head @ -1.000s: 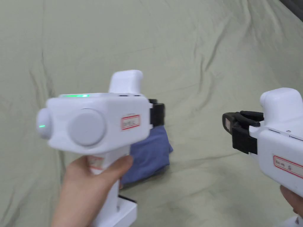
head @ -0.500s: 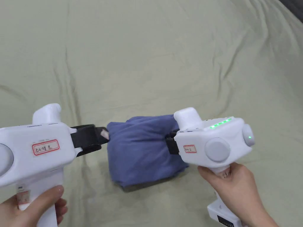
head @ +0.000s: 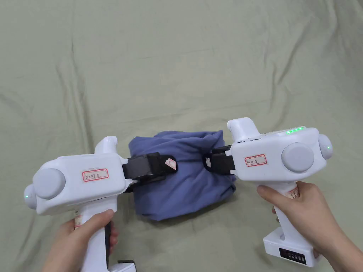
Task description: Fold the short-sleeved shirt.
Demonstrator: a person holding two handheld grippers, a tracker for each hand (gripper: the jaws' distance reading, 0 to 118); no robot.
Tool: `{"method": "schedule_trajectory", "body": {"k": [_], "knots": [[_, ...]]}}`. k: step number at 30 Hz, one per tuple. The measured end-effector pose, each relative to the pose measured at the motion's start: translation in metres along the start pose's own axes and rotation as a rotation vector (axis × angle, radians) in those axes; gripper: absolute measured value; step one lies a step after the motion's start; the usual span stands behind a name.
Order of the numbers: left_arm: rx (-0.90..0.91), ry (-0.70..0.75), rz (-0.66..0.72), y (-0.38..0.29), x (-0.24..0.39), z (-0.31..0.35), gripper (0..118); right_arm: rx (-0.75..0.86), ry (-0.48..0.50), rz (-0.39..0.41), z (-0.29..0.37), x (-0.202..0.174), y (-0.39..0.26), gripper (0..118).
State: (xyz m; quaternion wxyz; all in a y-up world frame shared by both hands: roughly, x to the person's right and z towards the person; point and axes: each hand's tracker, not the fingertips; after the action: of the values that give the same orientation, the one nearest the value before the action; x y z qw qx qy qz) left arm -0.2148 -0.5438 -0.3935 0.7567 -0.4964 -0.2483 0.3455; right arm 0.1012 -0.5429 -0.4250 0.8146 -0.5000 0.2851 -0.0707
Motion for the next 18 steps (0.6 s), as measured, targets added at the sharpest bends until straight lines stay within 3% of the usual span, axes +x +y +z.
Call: {"method": "schedule_trajectory", "body": {"k": [1,2,3,7,12,18], "knots": [[0.017,0.022,-0.008,0.000,-0.001,0.005,36,0.002,-0.011,0.011,0.002,-0.002,-0.001,2],[0.026,0.008,0.002,0.001,-0.003,0.011,32,0.008,0.007,0.014,0.006,-0.005,-0.001,2],[-0.003,-0.003,0.022,0.005,-0.004,0.016,31,0.020,0.006,0.014,0.010,-0.011,-0.001,2],[0.003,0.092,-0.067,0.004,0.010,0.038,30,0.069,-0.088,0.141,0.021,-0.056,0.005,2],[0.051,0.223,-0.126,0.010,0.015,0.096,30,0.117,-0.065,0.209,0.027,-0.107,0.012,2],[0.092,0.444,-0.130,0.028,-0.031,0.199,30,0.162,0.029,0.311,0.019,-0.196,0.025,2]]}}
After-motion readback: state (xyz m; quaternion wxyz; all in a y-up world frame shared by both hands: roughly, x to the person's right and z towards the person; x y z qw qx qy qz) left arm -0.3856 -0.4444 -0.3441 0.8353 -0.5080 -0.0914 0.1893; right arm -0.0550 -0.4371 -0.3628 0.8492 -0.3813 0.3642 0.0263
